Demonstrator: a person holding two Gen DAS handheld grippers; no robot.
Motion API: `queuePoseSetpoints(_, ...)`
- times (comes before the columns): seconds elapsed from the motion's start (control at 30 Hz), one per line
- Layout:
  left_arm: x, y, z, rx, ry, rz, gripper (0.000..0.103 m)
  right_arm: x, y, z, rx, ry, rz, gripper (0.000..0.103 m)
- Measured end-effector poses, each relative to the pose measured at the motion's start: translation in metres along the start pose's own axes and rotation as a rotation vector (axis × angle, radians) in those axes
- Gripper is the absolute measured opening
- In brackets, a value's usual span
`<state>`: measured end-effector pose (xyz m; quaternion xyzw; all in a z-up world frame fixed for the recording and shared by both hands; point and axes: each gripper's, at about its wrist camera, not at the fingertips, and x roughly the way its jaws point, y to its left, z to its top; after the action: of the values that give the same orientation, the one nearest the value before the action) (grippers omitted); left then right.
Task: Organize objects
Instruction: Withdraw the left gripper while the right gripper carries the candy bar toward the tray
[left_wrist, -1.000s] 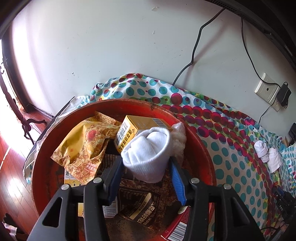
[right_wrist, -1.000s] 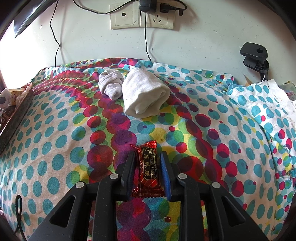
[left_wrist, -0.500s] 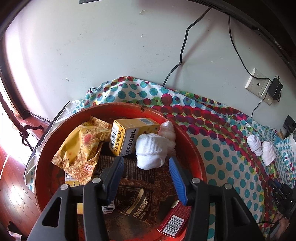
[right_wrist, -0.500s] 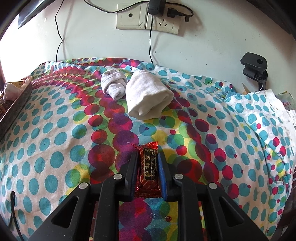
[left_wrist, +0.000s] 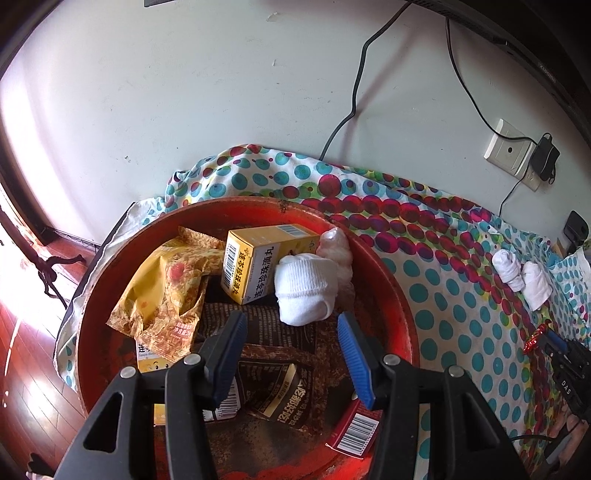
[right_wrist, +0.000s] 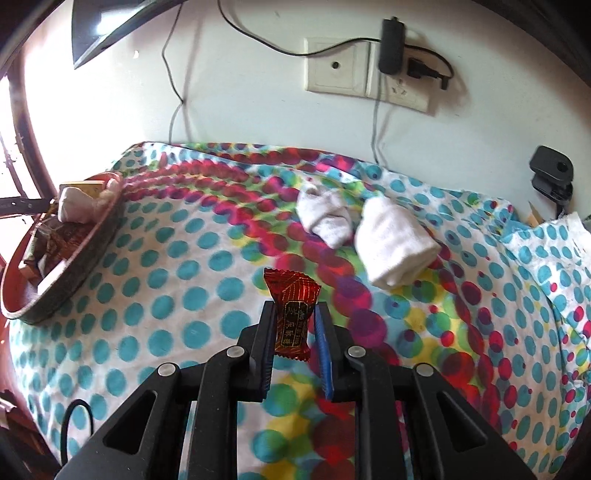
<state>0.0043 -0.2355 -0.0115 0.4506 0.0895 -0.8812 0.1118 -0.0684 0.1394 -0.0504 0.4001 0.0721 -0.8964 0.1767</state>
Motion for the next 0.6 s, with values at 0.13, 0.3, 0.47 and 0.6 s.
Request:
queuePoseSetpoints(0.13,-0.003,0.001,0.000,0.001,-0.004,-0.003,0.053,0.000,0.056,0.017,-0.054,-0.004,0.102,0.020)
queuePoseSetpoints(0.3,-0.001,0.010,0.000,-0.021,0.003,0.003,0.053,0.007,0.127,0.036,-0.148,0.001,0.199,0.020)
queuePoseSetpoints(0.47,-0.002,0.026,0.000,-0.064,-0.002,0.003,0.053,0.010,0.183,0.050,-0.236,-0.010,0.270,0.020)
queuePoseSetpoints(0.6,-0.002,0.038,0.000,-0.097,-0.003,0.008,0.053,0.017,0.214,0.056,-0.295,-0.004,0.287,0.020)
